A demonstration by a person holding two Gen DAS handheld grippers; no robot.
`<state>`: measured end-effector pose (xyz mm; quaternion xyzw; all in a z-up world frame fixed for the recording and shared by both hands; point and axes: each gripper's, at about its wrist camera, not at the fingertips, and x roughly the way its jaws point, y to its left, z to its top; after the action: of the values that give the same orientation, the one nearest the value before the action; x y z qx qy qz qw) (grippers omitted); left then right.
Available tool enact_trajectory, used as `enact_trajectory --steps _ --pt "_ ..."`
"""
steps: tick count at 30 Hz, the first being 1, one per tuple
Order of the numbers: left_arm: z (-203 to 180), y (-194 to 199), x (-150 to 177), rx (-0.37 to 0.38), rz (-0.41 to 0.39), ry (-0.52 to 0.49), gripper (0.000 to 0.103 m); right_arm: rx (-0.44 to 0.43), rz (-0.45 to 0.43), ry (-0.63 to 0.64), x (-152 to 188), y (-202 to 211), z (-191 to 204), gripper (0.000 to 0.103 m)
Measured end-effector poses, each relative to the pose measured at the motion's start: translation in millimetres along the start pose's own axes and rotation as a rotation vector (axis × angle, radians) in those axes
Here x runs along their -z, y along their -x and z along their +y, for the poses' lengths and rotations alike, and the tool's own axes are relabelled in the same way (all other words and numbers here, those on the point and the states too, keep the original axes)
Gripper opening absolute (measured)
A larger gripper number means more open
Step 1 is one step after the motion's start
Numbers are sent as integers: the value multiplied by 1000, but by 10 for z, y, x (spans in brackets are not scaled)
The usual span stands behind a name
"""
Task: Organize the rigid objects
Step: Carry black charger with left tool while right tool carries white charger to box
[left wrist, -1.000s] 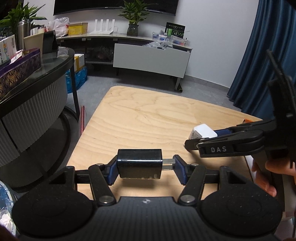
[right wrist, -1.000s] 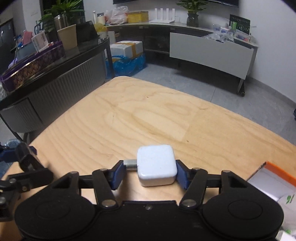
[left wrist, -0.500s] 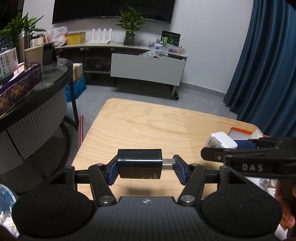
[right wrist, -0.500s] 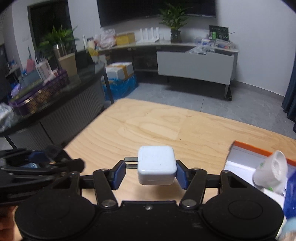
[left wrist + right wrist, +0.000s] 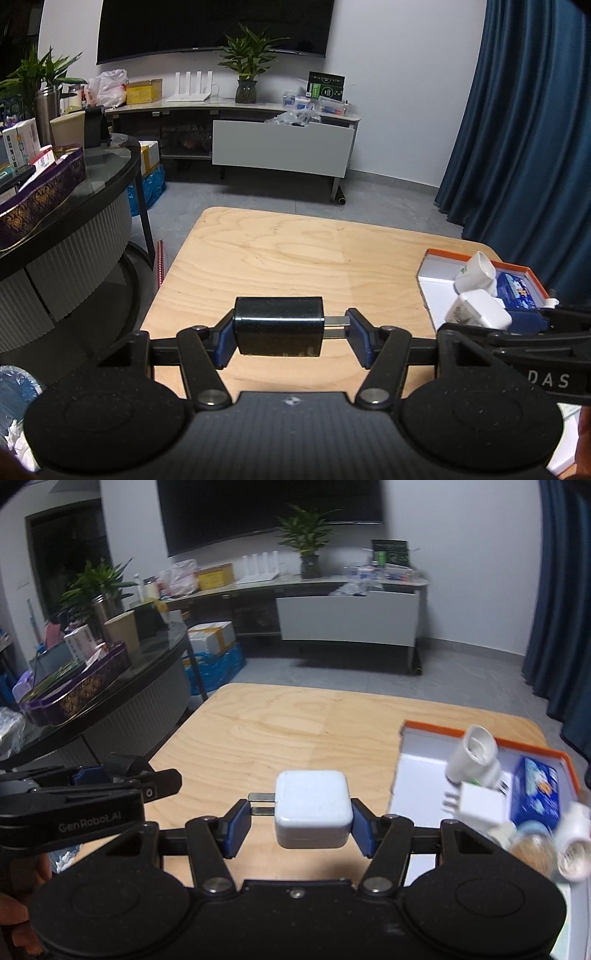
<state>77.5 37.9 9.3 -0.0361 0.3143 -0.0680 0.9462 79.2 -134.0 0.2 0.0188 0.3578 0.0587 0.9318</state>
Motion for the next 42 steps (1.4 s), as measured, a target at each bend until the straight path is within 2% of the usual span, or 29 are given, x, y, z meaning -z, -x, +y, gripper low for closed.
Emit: enact_trajectory --steps 17,42 --pt "-205 310 80 30 -23 -22 61 58 -19 -35 187 537 -91 69" --pt "-464 365 185 75 -7 -62 61 101 -33 -75 316 763 -298 69"
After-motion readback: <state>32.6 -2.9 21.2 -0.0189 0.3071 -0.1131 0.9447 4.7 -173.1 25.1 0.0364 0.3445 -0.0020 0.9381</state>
